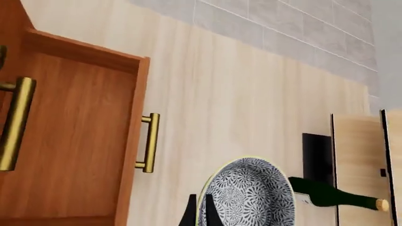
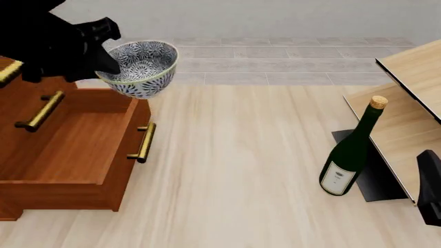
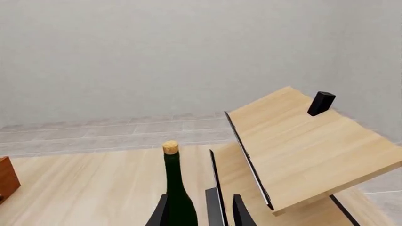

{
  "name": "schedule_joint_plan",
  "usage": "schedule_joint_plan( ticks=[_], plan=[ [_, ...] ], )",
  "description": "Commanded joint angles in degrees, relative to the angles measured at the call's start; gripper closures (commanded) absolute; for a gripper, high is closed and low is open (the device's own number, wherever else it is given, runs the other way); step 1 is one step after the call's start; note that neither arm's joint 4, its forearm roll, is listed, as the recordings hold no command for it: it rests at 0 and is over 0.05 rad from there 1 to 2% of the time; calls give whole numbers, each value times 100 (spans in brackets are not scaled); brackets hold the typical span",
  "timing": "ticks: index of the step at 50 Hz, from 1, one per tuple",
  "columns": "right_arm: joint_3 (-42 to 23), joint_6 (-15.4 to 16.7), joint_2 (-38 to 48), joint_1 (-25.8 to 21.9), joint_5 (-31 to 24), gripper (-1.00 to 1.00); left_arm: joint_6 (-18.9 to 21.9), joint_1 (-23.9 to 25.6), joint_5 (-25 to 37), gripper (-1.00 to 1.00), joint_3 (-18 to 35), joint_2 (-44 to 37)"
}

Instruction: Put the bowl on top of the cabinet.

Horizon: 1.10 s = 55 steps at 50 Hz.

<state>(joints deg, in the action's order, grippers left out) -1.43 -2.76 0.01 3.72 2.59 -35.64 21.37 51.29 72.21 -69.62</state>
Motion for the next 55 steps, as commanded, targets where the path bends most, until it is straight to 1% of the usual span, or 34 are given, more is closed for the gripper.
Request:
schedule_joint_plan(
  ticks=[1, 2, 3, 6, 7, 8, 9, 10, 11, 13, 14, 15, 16, 17, 20, 21, 23, 24, 25, 28, 29, 32, 33, 34, 41, 42, 43, 44, 45, 49, 50, 51, 53, 55],
  plan=[
    [43, 7, -1, 6, 47, -100, -484, -304, 1052, 100, 1034, 81],
    [2, 9, 0, 6, 10, -100, -475, -267, 1132, 100, 1240, 58],
    [-16, 11, 0, 8, -9, -100, -458, -449, 1243, 100, 1333, 52],
    [-17, 22, 0, -2, -7, -100, -583, -432, 1474, 100, 1666, -12],
    [-13, 24, 0, -6, -2, -100, -555, -417, 1564, 100, 1811, -56],
    [23, 31, -1, -10, 33, -100, -635, -559, 1662, 100, 1932, -32],
    [14, 31, -1, -10, 25, -100, -619, -485, 1728, 100, 2105, -79],
    [14, 31, -1, -10, 24, -100, -619, -485, 1730, 100, 2110, -81],
    [-6, 28, 0, -7, 6, -100, -605, -604, 1837, 100, 2229, -99],
    [10, 27, -1, -3, 20, -100, -568, -686, 1860, 100, 2458, -116],
    [10, 27, -1, -6, 20, -100, -578, -767, 1856, 100, 2430, -101],
    [12, 27, -1, -6, 23, -100, -582, -714, 1858, 100, 2477, -122],
    [15, 26, -1, -4, 25, -100, -589, -775, 1859, 100, 2499, -125],
    [16, 26, -1, -4, 27, -100, -586, -949, 1860, 100, 2578, -101],
    [15, 32, -1, -14, 24, -100, -629, -1116, 1860, 100, 2656, -62],
    [27, 39, -1, -26, 27, -100, -656, -1265, 1860, 100, 2711, -60],
    [23, 45, -1, -36, 19, -100, -676, -1246, 1860, 100, 2761, -84],
    [26, 54, -1, -47, 20, -100, -675, -1507, 1861, 100, 2780, -72],
    [33, 63, -1, -57, 25, -100, -721, -1446, 1861, 100, 2874, -104],
    [22, 65, -1, -48, 14, -100, -801, -1658, 1861, 100, 3010, -122],
    [32, 61, -1, -45, 25, -100, -813, -1797, 1861, 100, 3028, -124],
    [26, 60, -1, -42, 17, -100, -837, -1921, 1861, 100, 3098, -159],
    [11, 65, -1, -47, 3, -100, -864, -2128, 1861, 100, 3134, -191],
    [11, 65, -1, -47, 3, -100, -864, -2128, 1861, 100, 3135, -192],
    [31, 67, -1, -47, 26, -100, -996, -2888, 1861, 100, 3305, -310],
    [32, 67, -1, -47, 27, -100, -996, -2889, 1861, 100, 3306, -310],
    [39, 66, -1, -46, 33, -100, -938, -3019, 1861, 100, 3397, -349],
    [32, 64, -1, -49, 27, -100, -973, -3029, 1861, 100, 3393, -363],
    [21, 63, -1, -50, 16, -100, -924, -3277, 1861, 100, 3513, -393],
    [22, 58, -1, -44, 27, -100, -843, -3741, 1861, 100, 3616, -490],
    [22, 58, -1, -44, 27, -100, -843, -3741, 1861, 100, 3616, -491],
    [47, 50, -1, -40, 52, -100, -879, -3929, 1861, 100, 3614, -522],
    [45, 51, -1, -44, 53, -100, -895, -4039, 1861, 100, 3613, -548],
    [43, 52, -1, -47, 50, -100, -906, -4253, 1861, 100, 3644, -569]
  ],
)
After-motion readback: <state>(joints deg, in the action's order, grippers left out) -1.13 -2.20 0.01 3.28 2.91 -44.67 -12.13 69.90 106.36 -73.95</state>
